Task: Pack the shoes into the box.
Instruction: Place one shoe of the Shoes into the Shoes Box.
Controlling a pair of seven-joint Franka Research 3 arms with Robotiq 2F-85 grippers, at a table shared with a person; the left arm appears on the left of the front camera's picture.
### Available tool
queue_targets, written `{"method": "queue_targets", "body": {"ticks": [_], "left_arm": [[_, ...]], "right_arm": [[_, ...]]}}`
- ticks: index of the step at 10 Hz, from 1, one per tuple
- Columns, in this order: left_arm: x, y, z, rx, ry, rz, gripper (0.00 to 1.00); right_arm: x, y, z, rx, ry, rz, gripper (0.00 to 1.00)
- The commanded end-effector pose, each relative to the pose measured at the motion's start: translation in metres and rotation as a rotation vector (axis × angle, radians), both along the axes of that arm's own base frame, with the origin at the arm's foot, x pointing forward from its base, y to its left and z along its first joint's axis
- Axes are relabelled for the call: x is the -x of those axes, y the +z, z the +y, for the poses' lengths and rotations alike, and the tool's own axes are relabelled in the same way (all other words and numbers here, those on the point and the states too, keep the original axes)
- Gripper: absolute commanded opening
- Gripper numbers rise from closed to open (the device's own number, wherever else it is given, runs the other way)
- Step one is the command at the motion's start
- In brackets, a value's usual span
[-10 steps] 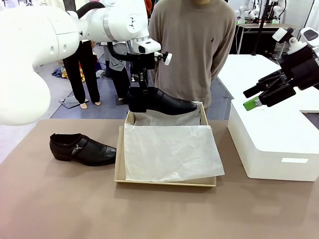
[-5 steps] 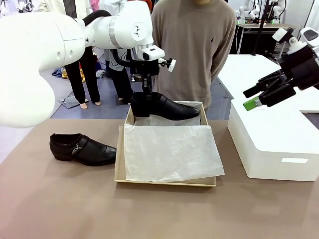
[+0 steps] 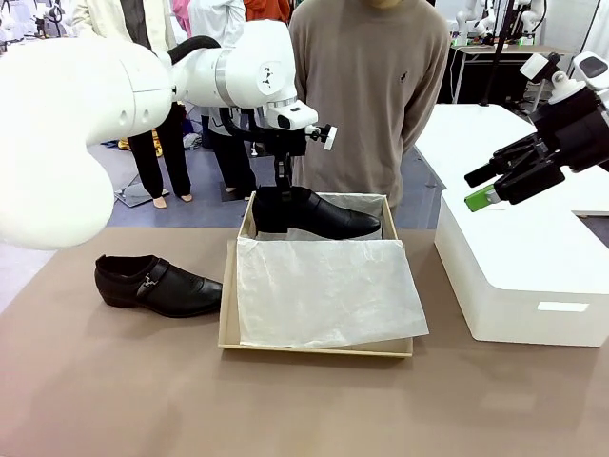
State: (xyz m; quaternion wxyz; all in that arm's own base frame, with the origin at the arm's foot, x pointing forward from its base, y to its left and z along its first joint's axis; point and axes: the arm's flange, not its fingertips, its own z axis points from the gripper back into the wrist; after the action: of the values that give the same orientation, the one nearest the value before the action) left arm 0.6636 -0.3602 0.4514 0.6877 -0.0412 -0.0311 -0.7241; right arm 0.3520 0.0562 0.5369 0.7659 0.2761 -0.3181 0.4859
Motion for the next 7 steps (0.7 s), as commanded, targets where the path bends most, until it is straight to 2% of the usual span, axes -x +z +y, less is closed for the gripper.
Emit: {"method": "queue_targets", "body": {"ticks": [1,7], "left_arm": [[0.001,-0.001,-0.001,-0.023,0.055,-0.015,0.0],[-0.005,-0.024,0.001,-0.03,0.128,0.019,0.0]], "right_arm": [[-0.003,0.0,0.002,-0.028,0.016,-0.024,1.0],[-0.003,0.0,0.002,-0.028,0.016,-0.024,1.0]]}}
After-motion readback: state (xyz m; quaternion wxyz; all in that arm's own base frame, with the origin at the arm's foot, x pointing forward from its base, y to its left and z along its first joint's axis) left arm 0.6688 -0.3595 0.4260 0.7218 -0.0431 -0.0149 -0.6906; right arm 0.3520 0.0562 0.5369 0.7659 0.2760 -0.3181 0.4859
